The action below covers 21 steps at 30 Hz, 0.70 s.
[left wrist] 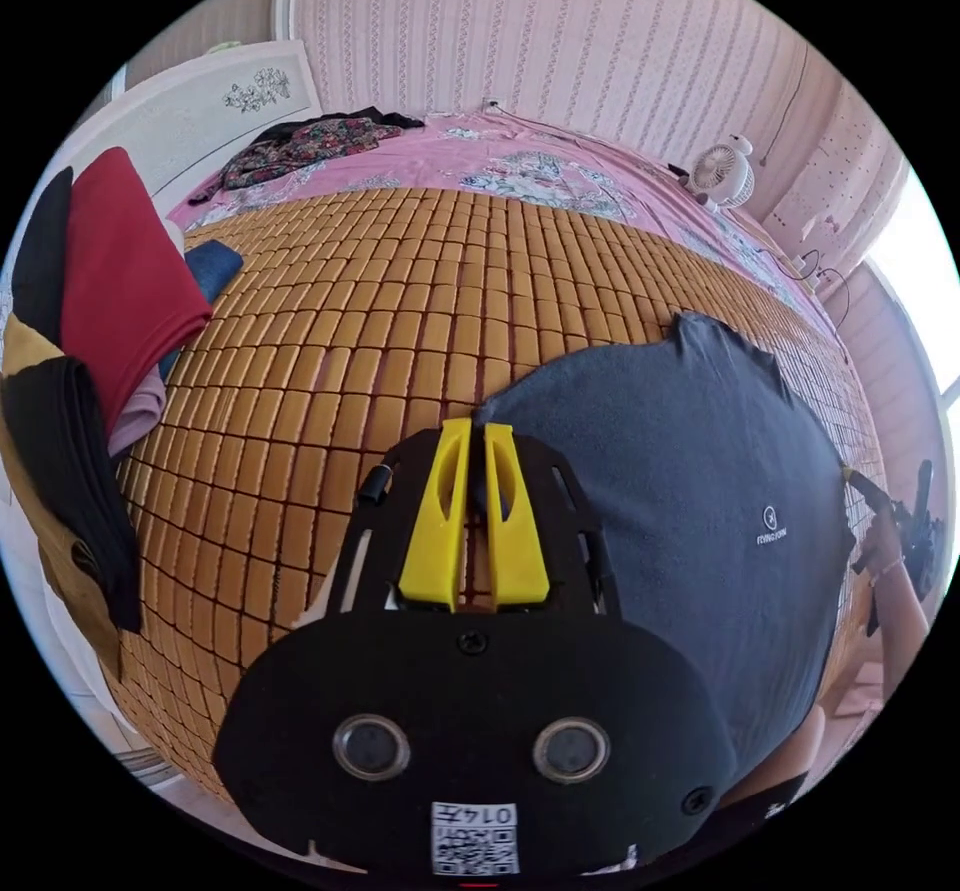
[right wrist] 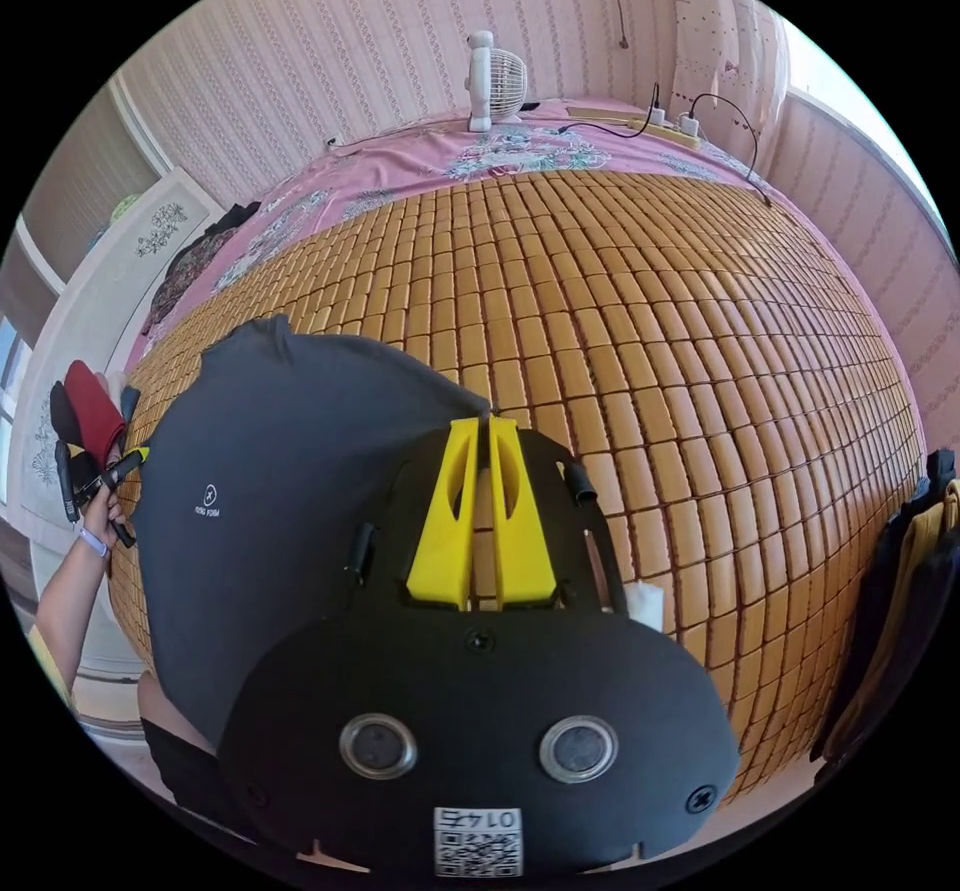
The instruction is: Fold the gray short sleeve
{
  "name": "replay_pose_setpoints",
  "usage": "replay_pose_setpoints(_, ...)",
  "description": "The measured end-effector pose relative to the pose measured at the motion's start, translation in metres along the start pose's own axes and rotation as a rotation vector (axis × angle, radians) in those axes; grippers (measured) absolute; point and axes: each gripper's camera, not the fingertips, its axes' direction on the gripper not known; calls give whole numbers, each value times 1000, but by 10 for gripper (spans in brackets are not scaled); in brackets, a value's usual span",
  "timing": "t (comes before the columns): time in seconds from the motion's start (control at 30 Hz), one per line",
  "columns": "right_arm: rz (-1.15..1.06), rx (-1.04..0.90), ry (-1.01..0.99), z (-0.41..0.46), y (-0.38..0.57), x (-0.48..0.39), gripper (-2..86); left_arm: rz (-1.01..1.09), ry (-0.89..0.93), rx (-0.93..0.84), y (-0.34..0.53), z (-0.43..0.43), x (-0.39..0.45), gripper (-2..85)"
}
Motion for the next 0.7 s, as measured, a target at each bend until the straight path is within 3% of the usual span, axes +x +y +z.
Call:
replay_pose_setpoints(0.13,-36,123,16,-39,25,-13,4,-98,87,10,7,-17,-19,26)
replay_pose_setpoints(0.3,-305,143,206,-96,123,-43,0,95,82,53,84,-80,-12,10)
replay_pose_setpoints(0.47,-143,46,113,-145,254,-30,-8,231,210,84,196,-143,0,-6)
replay_pose_setpoints(0.57,-46,109,82,-178,307,-31,-9,228,245,83,251,-169,5,-9)
replay_pose_setpoints(0.7,-86,149,95,-204,338,-49,-9,304,257,120,301,-188,22,-10)
